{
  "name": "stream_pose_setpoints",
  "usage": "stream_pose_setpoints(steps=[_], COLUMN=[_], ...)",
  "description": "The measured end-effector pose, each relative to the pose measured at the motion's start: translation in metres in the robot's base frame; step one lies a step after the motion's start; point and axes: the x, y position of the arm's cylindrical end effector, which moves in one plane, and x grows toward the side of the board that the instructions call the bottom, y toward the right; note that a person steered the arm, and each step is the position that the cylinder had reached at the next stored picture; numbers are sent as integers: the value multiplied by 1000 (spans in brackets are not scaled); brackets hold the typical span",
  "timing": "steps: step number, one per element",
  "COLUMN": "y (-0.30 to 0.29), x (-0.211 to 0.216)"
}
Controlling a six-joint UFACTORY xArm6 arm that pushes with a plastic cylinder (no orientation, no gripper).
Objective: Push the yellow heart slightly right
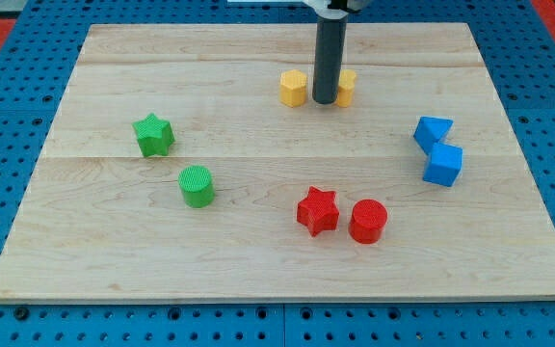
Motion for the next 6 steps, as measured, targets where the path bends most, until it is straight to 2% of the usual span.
stream_pose_setpoints(steps=[1,2,3,4,5,6], y=[-20,-72,-93,-48,-9,25], x=[-11,-28,-27,7,9,-14])
